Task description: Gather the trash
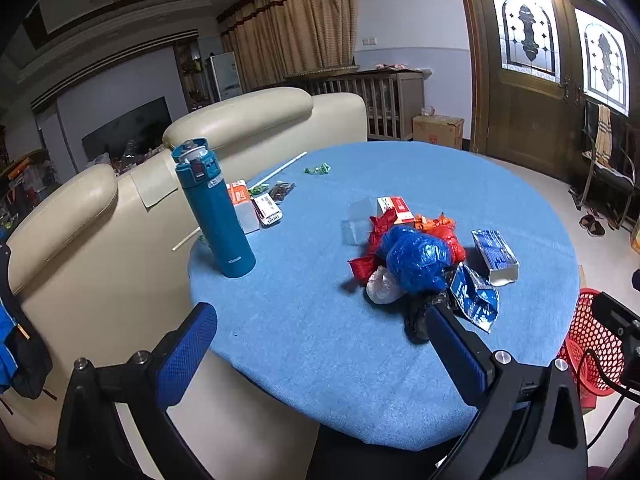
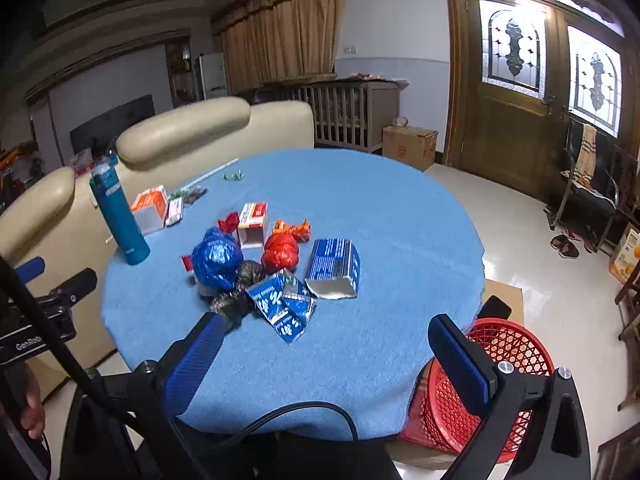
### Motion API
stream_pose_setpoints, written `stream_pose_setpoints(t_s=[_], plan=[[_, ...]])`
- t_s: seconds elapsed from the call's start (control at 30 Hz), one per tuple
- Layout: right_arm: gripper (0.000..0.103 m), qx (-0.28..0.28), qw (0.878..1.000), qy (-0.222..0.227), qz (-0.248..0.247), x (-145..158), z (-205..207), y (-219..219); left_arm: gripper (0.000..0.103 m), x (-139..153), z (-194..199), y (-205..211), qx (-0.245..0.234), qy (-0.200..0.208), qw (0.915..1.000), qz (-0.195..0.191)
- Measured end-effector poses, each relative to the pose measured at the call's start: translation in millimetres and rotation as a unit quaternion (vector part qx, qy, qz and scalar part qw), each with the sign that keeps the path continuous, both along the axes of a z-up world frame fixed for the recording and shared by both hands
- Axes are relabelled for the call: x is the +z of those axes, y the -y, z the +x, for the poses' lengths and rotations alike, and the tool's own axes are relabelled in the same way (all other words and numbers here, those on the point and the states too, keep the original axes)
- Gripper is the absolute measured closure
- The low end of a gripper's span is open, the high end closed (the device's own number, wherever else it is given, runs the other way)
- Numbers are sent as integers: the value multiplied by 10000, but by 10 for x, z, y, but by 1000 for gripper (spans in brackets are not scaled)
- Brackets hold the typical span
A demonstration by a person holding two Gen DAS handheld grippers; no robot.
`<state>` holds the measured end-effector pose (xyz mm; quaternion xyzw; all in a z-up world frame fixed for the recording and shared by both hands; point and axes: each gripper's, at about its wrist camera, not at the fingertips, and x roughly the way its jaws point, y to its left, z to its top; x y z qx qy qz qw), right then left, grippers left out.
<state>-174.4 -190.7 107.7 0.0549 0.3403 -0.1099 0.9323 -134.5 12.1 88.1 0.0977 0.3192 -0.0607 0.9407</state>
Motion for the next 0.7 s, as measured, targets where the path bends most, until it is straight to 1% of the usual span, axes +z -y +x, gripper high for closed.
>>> stream_pose_setpoints(t_s=[0.27,0.43,0.7], plan=[[0,221,9995,-128,-164,-67,152,-71,0,-58,35,13,34,-105,9999,62],[0,199,9993,-192,-250,-92,220,-82,0,-85,43,26,14,-156,9998,100],[0,105,9992,-231,-304,-101,208,-31,0,-106,15,145,-129,-185,9995,208]])
